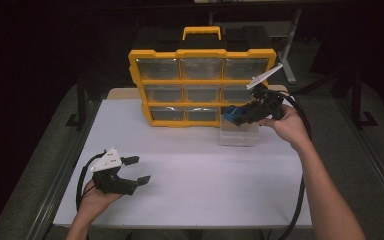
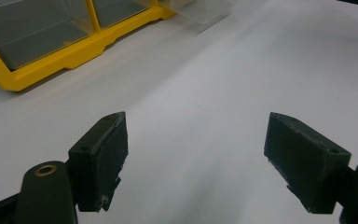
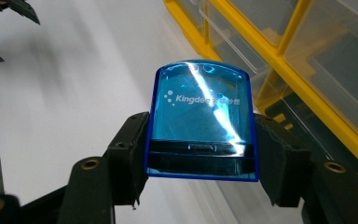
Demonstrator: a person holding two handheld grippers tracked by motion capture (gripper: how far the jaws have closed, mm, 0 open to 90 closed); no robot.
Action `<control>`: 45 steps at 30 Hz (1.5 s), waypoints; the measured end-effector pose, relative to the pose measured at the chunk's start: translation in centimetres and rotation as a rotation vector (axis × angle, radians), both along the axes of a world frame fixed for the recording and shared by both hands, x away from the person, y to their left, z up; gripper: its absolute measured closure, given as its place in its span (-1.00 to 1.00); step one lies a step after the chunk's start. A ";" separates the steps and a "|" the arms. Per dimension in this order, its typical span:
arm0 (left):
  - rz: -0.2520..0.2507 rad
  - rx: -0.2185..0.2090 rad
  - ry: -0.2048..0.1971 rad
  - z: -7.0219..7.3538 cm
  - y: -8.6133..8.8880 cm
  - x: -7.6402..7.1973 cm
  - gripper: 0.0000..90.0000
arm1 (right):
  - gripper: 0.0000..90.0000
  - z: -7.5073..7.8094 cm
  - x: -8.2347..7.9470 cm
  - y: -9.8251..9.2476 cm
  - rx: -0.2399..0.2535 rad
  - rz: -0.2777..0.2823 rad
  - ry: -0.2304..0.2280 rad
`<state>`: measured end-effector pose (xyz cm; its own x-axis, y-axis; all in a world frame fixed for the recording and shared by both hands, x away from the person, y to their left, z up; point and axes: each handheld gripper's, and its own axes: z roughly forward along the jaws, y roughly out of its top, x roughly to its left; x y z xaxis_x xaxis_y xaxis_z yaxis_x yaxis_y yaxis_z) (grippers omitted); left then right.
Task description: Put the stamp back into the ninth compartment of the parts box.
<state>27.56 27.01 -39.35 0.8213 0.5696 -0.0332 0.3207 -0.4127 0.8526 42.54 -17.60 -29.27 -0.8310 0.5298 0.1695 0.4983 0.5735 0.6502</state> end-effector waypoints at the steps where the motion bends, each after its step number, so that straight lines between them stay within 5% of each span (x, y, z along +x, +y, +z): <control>1: 0.000 0.001 0.002 0.0 0.0 0.0 -0.52 | -0.12 -0.1 0.1 -0.1 -0.007 -0.004 0.002; 45: 0.000 0.002 0.007 0.0 0.0 0.0 -0.52 | -0.12 -3.4 2.5 -0.3 -0.081 -0.020 0.091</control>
